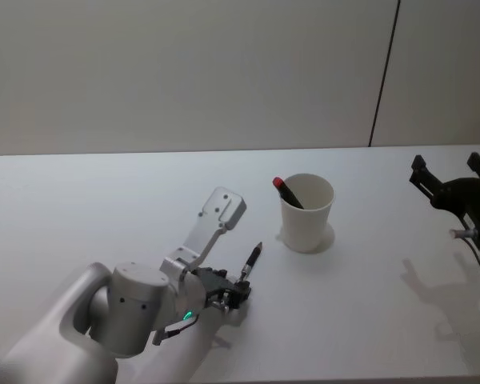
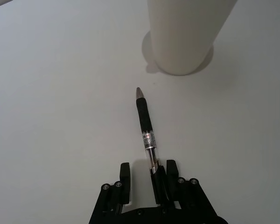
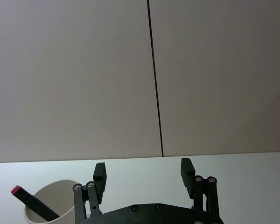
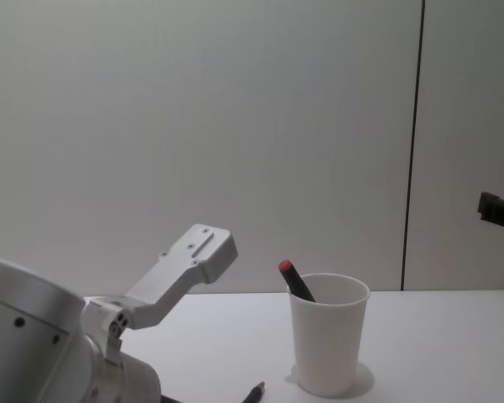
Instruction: Place the pen into the pen holder.
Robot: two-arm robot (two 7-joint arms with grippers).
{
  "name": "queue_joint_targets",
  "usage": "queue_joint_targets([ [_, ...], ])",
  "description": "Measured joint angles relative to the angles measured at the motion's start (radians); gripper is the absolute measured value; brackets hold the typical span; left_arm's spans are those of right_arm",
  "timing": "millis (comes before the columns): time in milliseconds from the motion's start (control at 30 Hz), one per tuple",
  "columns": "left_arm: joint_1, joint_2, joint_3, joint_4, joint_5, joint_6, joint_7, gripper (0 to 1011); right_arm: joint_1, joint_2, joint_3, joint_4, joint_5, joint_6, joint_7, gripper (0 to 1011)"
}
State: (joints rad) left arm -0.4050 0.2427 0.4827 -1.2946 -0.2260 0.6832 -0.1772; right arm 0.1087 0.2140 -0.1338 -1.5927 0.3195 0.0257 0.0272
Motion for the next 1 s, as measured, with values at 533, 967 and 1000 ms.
queue_joint_targets([
  [533,-0.013,-0.009,0.015,-0.008,0.081,0.052,-0.025,185,0.0,0.0,0.0,0.0,0.0,0.0,0.0,1001],
  [967,0.009,0.005,0.002,-0.039,0.066,0.022,-0.002,175,0.0,0.0,0.0,0.0,0.0,0.0,0.0,1002],
  [1000,0.012,0.006,0.0,-0.043,0.063,0.015,0.002,175,0.0,0.0,0.0,0.0,0.0,0.0,0.0,1002],
])
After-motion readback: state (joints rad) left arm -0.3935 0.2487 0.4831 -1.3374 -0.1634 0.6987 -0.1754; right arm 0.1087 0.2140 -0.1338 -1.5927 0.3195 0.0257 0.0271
